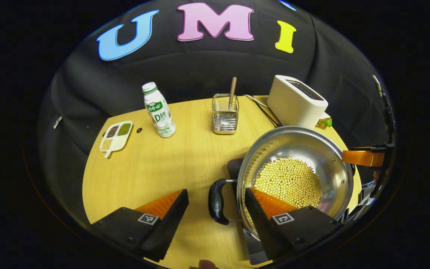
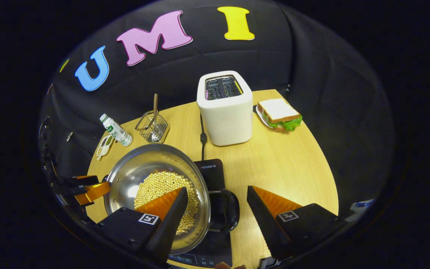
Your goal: First push the handle of the pot to place it horizontally, then grasp the pot with both hands and set it on the induction cooktop.
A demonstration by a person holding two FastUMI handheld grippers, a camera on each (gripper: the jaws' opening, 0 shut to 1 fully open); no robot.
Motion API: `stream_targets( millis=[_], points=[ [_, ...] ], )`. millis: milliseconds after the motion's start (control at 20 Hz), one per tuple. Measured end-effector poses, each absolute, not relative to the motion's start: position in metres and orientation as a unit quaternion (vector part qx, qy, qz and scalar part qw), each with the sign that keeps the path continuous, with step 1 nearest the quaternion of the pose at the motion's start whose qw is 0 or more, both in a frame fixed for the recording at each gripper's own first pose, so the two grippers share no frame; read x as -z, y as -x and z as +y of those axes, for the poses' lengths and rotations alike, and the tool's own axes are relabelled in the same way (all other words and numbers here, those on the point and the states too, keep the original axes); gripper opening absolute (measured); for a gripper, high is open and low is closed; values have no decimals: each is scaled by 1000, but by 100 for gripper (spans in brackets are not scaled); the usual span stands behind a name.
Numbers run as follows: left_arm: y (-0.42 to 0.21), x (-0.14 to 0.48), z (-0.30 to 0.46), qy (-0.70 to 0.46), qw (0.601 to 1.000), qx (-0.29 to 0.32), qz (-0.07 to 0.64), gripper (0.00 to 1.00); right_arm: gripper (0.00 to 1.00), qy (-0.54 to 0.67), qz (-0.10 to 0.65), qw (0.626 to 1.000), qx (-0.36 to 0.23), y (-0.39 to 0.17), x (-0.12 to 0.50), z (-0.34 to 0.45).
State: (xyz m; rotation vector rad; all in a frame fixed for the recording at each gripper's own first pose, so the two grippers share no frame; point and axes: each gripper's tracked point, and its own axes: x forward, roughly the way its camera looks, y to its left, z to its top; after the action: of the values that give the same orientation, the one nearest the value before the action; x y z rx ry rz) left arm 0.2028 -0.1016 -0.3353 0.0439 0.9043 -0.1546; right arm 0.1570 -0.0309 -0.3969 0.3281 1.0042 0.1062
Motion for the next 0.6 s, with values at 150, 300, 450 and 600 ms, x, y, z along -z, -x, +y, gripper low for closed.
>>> stream_targets(
  millis=[150,300,450,600],
  points=[
    [-193,313,-100,-19,909,76,410,94,99,-148,439,885,-40,-154,371,-38],
    [-185,286,-100,-18,927,83,366,94,99,-129,408,903,-38,-145,352,-43],
    [-175,254,-99,-20,945,90,315,94,99,-114,374,919,-37,-134,324,-41],
    [-163,224,-95,-24,957,90,275,94,99,-101,336,935,-39,-122,291,-39]
  ],
)
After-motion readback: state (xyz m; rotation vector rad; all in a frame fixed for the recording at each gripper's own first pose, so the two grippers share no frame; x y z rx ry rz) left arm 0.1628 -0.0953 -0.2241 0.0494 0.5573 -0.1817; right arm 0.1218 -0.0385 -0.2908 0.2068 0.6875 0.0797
